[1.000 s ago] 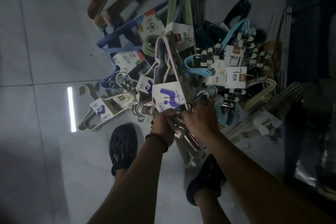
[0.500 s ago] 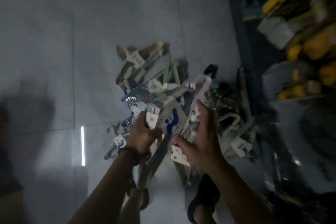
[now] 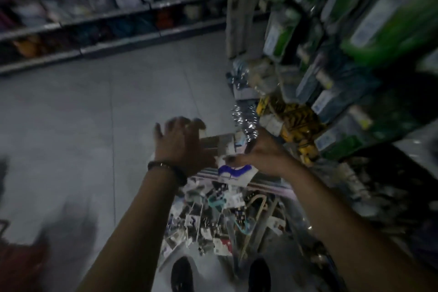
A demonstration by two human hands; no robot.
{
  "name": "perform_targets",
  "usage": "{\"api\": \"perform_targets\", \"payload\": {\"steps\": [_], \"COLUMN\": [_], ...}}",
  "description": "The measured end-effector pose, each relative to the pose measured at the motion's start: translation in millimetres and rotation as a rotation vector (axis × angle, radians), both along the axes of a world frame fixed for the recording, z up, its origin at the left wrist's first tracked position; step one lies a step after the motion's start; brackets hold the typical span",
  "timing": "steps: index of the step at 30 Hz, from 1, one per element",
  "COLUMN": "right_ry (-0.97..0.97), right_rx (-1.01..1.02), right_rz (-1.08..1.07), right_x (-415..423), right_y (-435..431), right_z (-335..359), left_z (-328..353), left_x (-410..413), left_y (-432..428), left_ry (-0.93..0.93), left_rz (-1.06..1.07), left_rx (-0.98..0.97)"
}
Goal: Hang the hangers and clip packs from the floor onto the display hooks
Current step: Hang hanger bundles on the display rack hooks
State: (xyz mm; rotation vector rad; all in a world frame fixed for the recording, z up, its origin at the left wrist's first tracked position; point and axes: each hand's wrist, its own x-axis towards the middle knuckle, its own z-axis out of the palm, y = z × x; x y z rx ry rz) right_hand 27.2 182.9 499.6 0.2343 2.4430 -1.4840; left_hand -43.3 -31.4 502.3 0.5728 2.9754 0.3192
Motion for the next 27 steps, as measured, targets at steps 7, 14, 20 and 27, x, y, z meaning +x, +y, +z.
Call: {"api": "perform_targets", "payload": {"steps": [7,14,20,27], "right_ry": [0.134,0.27,0.052,0.318], "right_rx": [-0.528,-0.698,0.713,1.3], "right_rz": [-0.628,-0.927,-1.223,-1.454], "right_x": [82,171,295,438], "right_y": [23,0,-12,0], "right_z": [81,142,191,264], "left_z": [62,112,160,211], "left_x": [88,106,196,347], "left_y": [72,129,176,221], "left_ry": [0.102,-0.907,-0.86,-0.91], "left_rz": [0.524,0.137,-0.19,-0.652], "left_rx": [1.15,1.598,1.405,1.316]}}
